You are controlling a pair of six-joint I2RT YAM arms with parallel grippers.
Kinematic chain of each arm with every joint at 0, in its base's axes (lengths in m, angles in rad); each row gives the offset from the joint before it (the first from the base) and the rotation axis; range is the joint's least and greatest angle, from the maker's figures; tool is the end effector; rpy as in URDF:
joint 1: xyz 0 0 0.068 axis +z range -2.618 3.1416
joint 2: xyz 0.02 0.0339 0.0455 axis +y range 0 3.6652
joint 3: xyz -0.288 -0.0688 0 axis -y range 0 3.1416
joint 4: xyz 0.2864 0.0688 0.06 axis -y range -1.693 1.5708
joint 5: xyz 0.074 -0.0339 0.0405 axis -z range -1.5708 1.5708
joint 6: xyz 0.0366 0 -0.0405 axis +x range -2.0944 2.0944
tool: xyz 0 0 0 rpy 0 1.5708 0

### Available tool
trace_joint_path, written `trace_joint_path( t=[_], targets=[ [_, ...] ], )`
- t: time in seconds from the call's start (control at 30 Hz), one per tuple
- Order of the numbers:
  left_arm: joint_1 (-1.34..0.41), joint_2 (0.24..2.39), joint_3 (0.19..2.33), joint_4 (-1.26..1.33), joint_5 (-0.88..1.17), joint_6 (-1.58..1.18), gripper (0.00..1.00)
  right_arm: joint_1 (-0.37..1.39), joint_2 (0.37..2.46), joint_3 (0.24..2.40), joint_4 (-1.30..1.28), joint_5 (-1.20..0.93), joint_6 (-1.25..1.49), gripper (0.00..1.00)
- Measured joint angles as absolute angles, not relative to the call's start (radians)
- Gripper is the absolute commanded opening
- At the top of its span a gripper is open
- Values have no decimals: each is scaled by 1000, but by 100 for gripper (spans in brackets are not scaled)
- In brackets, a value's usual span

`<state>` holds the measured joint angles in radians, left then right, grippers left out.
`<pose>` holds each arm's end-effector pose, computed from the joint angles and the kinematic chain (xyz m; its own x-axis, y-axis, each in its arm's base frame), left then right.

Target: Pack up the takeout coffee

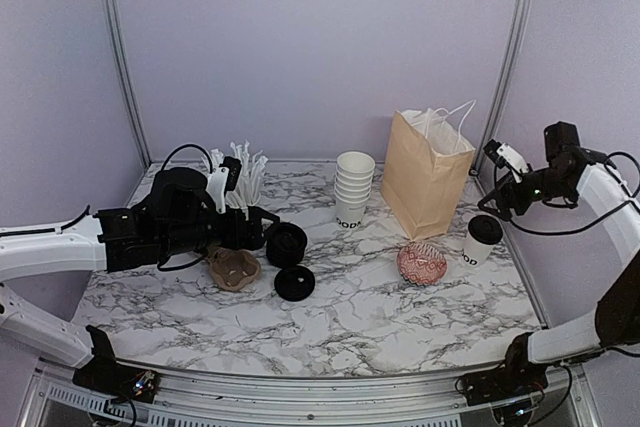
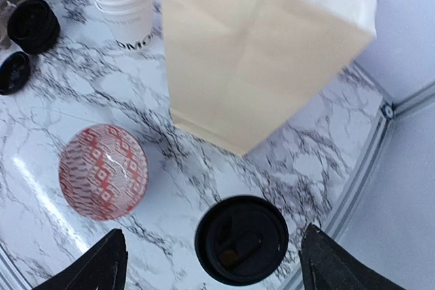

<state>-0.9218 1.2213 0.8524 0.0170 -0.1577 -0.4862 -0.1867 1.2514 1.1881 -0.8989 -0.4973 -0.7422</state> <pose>0.1941 -0.2463 0.2988 -0.5102 -0.0910 -0.8552 0.5195 0.7599 -0.3908 0.2783 -0.0348 0.3416 -0.5233 -0.5057 -0.6859 -0.6222 0.7767 -0.0980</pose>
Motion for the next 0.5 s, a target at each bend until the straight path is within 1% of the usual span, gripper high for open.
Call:
trace_joint_path(
  t=[0.07, 0.13, 0.17, 0.27, 0.5],
  targets=[
    [-922, 1221, 852, 17, -157, -486, 91, -121, 1237, 1242, -916, -535, -759, 76],
    [-922, 1220, 852, 17, -157, -486, 89, -51, 1238, 1275, -923, -559, -768, 65],
    [-922, 1219, 852, 17, -157, -487, 88, -2, 1244, 1294, -923, -562, -766, 62],
    [-922, 1213, 852, 16, -155, -491, 86, 124, 1288, 1355, -920, -567, -760, 60],
    [-922, 1188, 852, -8, -131, -502, 85, 355, 1496, 1557, -856, -529, -721, 57]
  ],
)
